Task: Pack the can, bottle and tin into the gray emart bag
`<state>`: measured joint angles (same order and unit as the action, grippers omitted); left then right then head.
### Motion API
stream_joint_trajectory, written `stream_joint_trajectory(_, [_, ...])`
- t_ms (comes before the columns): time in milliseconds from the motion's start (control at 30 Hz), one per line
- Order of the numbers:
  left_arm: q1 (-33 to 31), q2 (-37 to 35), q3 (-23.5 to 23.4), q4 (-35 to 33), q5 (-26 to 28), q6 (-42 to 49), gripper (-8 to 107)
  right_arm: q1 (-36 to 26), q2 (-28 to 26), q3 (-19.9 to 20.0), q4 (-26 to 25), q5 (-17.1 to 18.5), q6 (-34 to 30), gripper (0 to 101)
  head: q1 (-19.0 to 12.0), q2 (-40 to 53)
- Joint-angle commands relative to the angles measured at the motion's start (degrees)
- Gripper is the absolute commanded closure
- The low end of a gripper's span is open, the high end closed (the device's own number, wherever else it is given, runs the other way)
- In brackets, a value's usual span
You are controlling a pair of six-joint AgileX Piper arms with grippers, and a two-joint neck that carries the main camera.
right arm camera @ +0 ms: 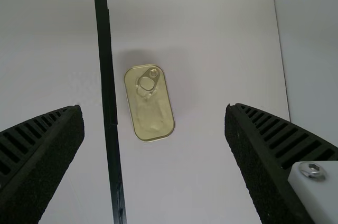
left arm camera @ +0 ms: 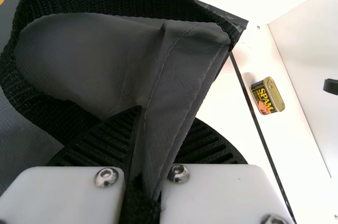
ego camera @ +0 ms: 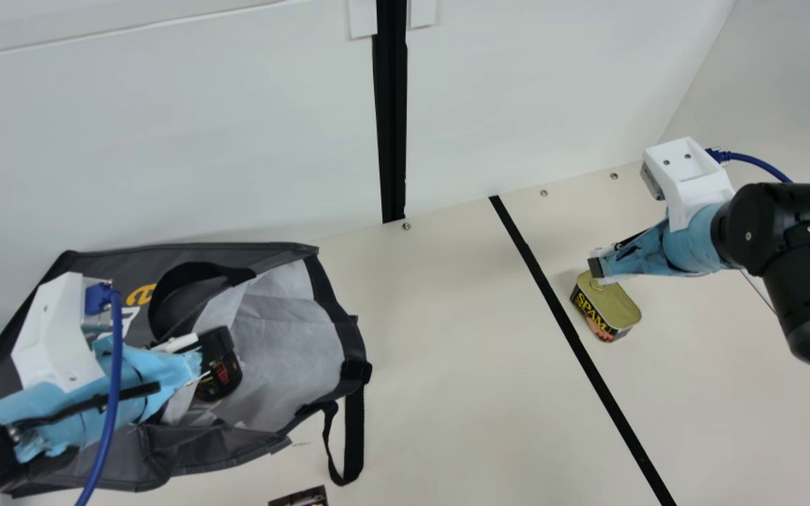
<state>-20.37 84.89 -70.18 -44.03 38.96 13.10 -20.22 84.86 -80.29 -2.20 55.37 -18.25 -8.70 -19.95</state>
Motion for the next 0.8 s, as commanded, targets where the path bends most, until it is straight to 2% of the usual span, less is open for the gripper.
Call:
stream_joint_trajectory(0, [0.0, 0.0, 0.0, 0.0, 0.0, 0.0, 89, -0.2, 0.9, -0.1, 0.3, -0.1, -0.3, 10, -1.3, 0.0])
stream_joint_trajectory(400, [0.0, 0.0, 0.0, 0.0, 0.0, 0.0, 89, -1.4, 5.9, -0.6, 1.2, -1.8, -2.4, 10, -1.3, 0.0])
stream_joint_trajectory(767, [0.0, 0.0, 0.0, 0.0, 0.0, 0.0, 89, -1.6, 9.2, 0.6, 1.1, -3.2, -2.9, 10, -1.3, 0.0])
